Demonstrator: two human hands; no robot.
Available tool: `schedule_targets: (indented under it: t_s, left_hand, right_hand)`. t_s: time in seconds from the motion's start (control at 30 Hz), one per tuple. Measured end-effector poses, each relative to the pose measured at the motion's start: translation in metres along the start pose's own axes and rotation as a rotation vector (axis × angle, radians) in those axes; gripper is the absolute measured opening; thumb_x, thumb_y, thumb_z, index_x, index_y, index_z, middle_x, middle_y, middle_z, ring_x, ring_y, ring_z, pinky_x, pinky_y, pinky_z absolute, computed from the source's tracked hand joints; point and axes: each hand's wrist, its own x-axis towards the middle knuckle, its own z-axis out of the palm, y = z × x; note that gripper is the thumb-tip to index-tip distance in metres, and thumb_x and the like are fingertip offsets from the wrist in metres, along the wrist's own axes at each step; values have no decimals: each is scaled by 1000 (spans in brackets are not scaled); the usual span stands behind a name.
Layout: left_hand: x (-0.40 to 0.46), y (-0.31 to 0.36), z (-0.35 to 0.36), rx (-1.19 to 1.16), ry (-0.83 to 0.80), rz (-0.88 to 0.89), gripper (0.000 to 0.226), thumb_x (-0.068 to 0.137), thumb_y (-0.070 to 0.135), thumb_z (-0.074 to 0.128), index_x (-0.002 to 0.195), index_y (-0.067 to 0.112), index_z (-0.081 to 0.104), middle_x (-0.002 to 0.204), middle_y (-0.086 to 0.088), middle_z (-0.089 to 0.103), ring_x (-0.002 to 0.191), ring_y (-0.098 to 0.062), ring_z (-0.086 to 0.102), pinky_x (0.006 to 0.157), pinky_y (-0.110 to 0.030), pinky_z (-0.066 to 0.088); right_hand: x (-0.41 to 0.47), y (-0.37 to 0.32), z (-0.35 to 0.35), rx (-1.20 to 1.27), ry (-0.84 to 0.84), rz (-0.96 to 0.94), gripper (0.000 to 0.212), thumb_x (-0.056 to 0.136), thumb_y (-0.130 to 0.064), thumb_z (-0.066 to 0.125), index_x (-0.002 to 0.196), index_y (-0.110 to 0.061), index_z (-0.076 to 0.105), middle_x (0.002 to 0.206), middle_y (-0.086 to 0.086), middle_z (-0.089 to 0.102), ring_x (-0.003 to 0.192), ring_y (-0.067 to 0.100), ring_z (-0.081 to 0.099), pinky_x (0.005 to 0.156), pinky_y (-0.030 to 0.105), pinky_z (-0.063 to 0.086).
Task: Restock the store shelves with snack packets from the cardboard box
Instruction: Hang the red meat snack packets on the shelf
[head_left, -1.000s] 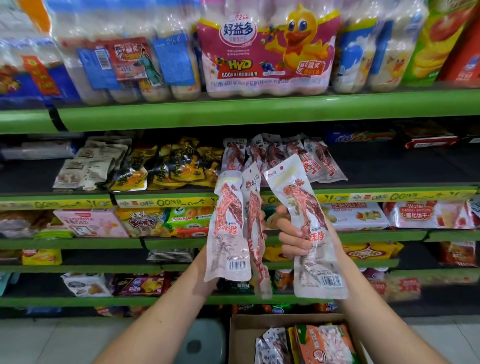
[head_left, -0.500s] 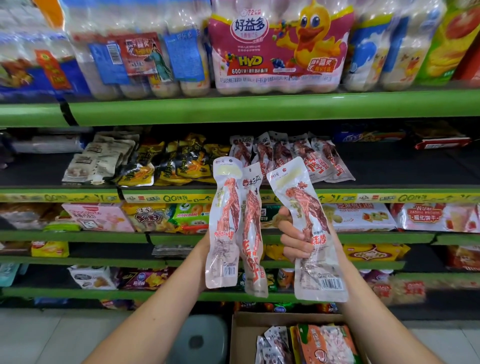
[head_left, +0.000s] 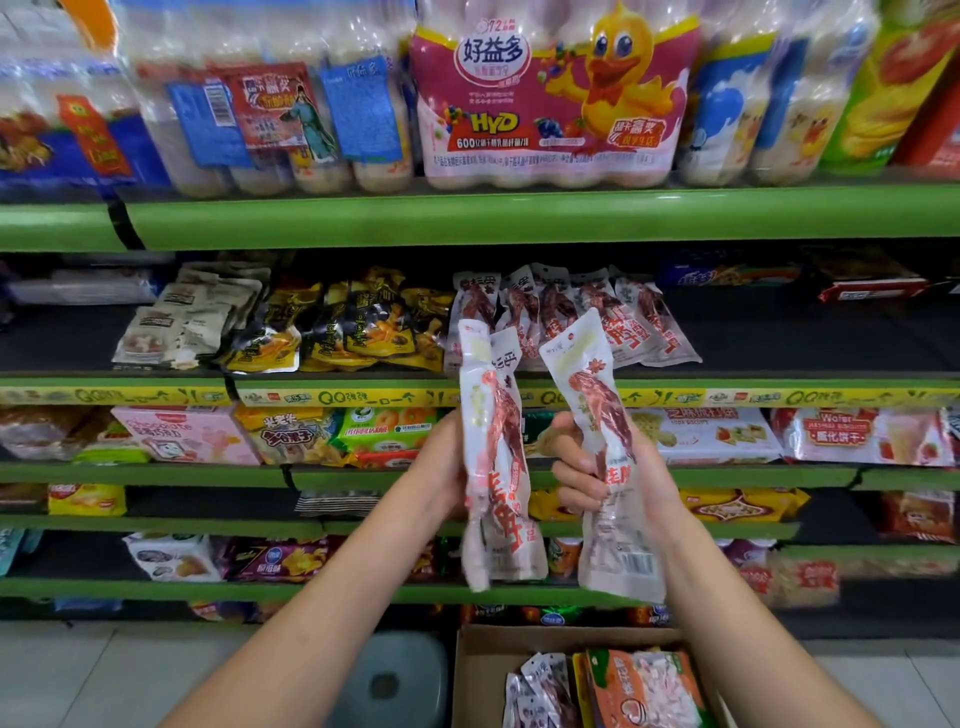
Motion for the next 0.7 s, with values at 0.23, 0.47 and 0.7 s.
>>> schedule_targets:
  t_s: [0.23,0.47,0.7]
  left_hand:
    - [-6,7,9,63,28,199,33,108,36,43,123,16,64,112,-11,75,101,-27,74,91,-46,58]
    - [-5,19,13,217,165,374,32,107,26,42,136,16,50,132,-6,63,120,-25,61,104,-50,49]
    - [-3,36,1,277,173,422,47,103,36,51,145,19,41,145,1,53,134,-23,50,105,-44,47]
  right_hand:
    - [0,0,21,-419,378,-139,31,79,-44,67,88,-14,67,72,3,61,60,15,58,59,29,51]
    - [10,15,30,-855,431,-238,27,88,-15,73,109,-7,58,88,9,75,69,21,71,57,27,54]
    - [30,15,33,-1071,506,-294,21,91,-17,72,108,-23,62,100,-2,76,89,16,74,81,39,59]
